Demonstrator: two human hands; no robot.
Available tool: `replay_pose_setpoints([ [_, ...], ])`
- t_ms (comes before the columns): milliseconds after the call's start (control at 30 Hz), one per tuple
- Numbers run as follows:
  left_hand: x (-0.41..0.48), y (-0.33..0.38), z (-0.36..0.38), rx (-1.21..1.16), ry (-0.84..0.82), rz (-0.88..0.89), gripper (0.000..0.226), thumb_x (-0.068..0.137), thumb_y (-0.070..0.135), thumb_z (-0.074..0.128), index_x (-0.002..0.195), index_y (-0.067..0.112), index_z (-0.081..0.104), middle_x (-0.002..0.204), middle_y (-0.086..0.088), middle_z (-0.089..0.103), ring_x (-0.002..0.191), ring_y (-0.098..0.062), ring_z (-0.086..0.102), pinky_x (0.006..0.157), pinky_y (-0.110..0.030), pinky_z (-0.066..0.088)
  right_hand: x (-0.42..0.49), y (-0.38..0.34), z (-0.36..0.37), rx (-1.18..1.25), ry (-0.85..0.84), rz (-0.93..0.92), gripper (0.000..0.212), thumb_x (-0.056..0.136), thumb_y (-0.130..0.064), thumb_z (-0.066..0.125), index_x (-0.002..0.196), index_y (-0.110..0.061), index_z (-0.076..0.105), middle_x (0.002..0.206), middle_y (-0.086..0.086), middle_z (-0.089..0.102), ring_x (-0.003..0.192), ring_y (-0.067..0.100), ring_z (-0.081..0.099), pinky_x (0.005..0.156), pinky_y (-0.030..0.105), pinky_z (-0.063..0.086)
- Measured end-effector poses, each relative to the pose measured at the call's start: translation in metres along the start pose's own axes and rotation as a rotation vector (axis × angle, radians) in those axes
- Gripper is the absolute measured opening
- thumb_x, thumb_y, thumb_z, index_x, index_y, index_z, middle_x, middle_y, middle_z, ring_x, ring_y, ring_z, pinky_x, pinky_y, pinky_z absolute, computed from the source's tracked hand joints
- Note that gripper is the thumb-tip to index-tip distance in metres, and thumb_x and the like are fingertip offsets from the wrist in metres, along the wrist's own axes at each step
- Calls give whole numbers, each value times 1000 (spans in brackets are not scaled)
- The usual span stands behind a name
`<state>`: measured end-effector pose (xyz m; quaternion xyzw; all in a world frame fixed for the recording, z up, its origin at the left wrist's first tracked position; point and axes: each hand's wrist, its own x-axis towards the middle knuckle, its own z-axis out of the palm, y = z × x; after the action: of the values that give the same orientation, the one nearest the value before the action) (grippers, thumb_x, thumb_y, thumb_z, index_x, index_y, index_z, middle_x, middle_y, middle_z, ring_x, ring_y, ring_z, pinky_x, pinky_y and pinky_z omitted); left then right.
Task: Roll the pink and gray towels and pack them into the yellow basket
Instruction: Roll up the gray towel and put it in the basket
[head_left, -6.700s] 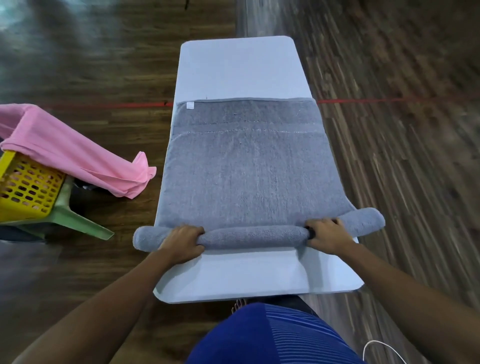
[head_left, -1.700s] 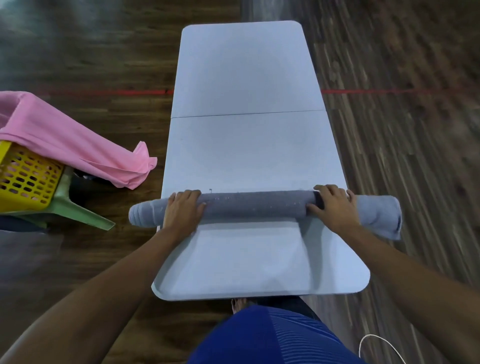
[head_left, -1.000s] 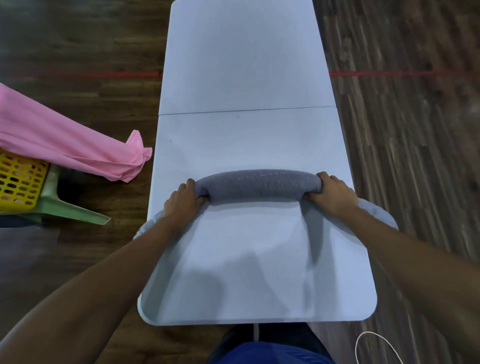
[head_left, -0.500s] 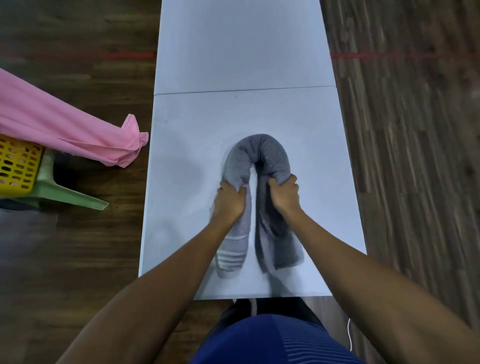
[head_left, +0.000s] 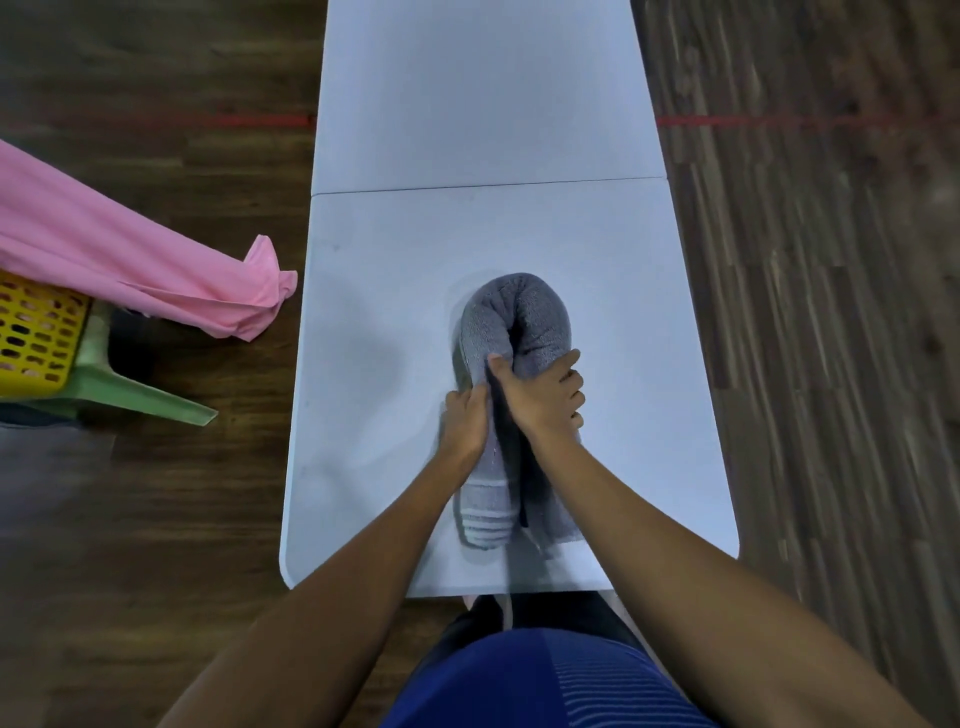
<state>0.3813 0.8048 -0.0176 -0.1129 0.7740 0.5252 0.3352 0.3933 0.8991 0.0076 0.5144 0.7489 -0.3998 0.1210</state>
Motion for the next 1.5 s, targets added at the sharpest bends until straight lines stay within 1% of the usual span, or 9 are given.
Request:
replay_pose_setpoints([
  [67, -5, -2, -16, -33, -82, 33, 29, 90, 26, 42, 67, 13, 54, 71, -11, 57, 67, -19, 52, 68, -38, 41, -6, -2, 9, -45, 37, -23, 137, 59, -82, 63, 152, -15, -11, 158, 11, 11, 144, 30, 15, 115, 51, 17],
  [133, -7, -14, -38, 127, -74, 116, 24, 92, 12, 45, 91, 8, 69, 92, -10, 67, 83, -18, 59, 79, -35, 45, -6, 1, 16, -153, 18, -64, 147, 51, -82, 68, 150, -16, -17, 159, 11, 4, 145, 31, 12, 114, 54, 15],
  [167, -6, -24, -50, 302, 18, 191, 26, 91, 9, 48, 106, 11, 69, 105, -9, 66, 96, -19, 59, 88, -35, 45, -6, 3, 18, -219, -3, -83, 149, 50, -81, 70, 149, -17, -20, 160, 11, 0, 145, 31, 10, 114, 55, 14],
  [267, -10, -57, -84, 755, 344, 289, 37, 92, 15, 55, 129, 13, 58, 132, -9, 55, 121, -27, 48, 101, -42, 38, -2, 4, 17, -369, -40, -109, 148, 54, -72, 76, 148, -15, -23, 159, 13, -1, 144, 33, 11, 113, 59, 15],
  [400, -19, -89, -110, 918, 379, 292, 53, 91, 27, 59, 140, 11, 46, 145, -16, 43, 132, -36, 39, 103, -52, 37, 2, -3, 21, -539, -15, -236, 140, 59, -67, 75, 150, -10, -14, 151, 14, 16, 132, 33, 28, 104, 54, 30],
  [633, -26, -96, -110, 880, 325, 224, 58, 93, 28, 55, 147, 16, 37, 155, -11, 31, 142, -34, 27, 113, -50, 28, 15, -9, 18, -626, 19, -475, 113, 67, -56, 77, 148, -7, 14, 132, 13, 42, 117, 34, 46, 90, 47, 41],
  [867, -44, -90, -154, 685, 457, 157, 48, 94, 22, 54, 141, 14, 44, 142, -6, 47, 131, -26, 42, 111, -41, 30, -9, -40, 27, -433, -121, -622, 91, 62, -46, 78, 135, -17, 31, 118, 10, 52, 106, 35, 54, 87, 52, 48],
  [1167, -118, -136, -330, 526, 703, 62, 36, 93, 22, 54, 128, 18, 57, 124, -3, 60, 121, -23, 51, 110, -41, 34, -167, -112, 153, -363, -387, -916, 85, 56, -50, 74, 129, -27, 37, 114, 0, 57, 98, 24, 59, 86, 45, 53],
  [1500, -182, -182, -544, 527, 802, 45, 26, 92, 21, 48, 112, 21, 64, 106, 2, 65, 100, -20, 60, 91, -43, 48, -327, -173, 291, -193, -493, -961, 80, 58, -43, 78, 128, -28, 43, 112, -4, 57, 92, 16, 54, 75, 32, 41],
])
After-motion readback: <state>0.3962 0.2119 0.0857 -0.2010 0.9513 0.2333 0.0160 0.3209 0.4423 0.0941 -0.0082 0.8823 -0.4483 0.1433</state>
